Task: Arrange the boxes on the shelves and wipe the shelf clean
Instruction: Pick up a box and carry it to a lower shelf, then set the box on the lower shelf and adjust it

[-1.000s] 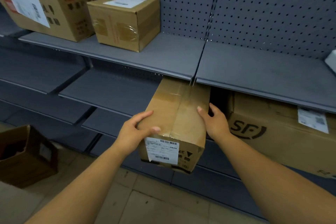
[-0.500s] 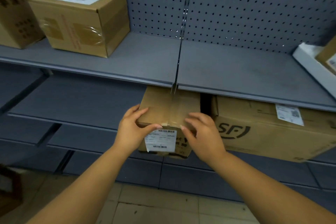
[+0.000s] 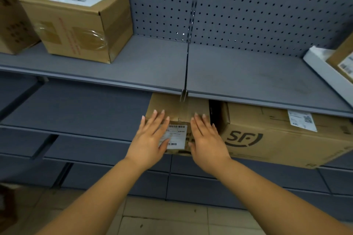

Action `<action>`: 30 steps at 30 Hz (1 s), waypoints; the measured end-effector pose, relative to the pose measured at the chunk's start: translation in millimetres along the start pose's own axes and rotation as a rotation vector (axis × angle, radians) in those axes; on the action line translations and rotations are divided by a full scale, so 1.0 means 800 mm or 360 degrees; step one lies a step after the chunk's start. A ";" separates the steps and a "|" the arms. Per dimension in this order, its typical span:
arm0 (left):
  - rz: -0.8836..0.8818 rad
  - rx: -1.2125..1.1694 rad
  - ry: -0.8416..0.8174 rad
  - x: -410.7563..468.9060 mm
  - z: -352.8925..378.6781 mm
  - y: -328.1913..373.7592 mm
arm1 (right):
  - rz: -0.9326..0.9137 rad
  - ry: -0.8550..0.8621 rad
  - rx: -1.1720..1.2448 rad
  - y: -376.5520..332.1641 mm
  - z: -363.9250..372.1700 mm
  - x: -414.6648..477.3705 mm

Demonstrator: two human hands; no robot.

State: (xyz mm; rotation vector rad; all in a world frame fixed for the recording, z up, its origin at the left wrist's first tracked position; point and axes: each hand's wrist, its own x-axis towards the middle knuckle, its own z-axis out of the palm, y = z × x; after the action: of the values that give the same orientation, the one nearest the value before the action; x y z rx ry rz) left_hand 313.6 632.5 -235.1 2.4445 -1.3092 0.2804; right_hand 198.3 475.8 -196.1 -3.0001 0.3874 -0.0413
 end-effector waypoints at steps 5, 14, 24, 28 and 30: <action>0.0021 0.0029 -0.0172 0.010 -0.011 -0.003 | 0.0060 -0.0218 -0.0028 0.002 -0.011 0.012; -0.0174 -0.0354 0.0132 0.003 -0.041 0.012 | 0.0075 0.0132 0.0313 -0.014 -0.039 0.002; -0.0515 -0.0438 0.0452 -0.004 -0.121 0.008 | -0.0277 0.0322 0.0610 -0.060 -0.108 0.029; -0.0661 -0.0379 0.0582 -0.002 -0.154 0.000 | -0.0370 0.0311 0.0786 -0.082 -0.132 0.051; -0.0743 -0.0395 0.0634 0.000 -0.169 -0.009 | -0.0404 0.0326 0.0870 -0.093 -0.142 0.063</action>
State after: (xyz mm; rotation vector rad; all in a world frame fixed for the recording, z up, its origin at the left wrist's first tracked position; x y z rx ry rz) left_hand 318.1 689.9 -112.8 2.2458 -0.5532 0.4224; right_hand 260.7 521.6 -73.8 -2.4850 0.0003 -0.4079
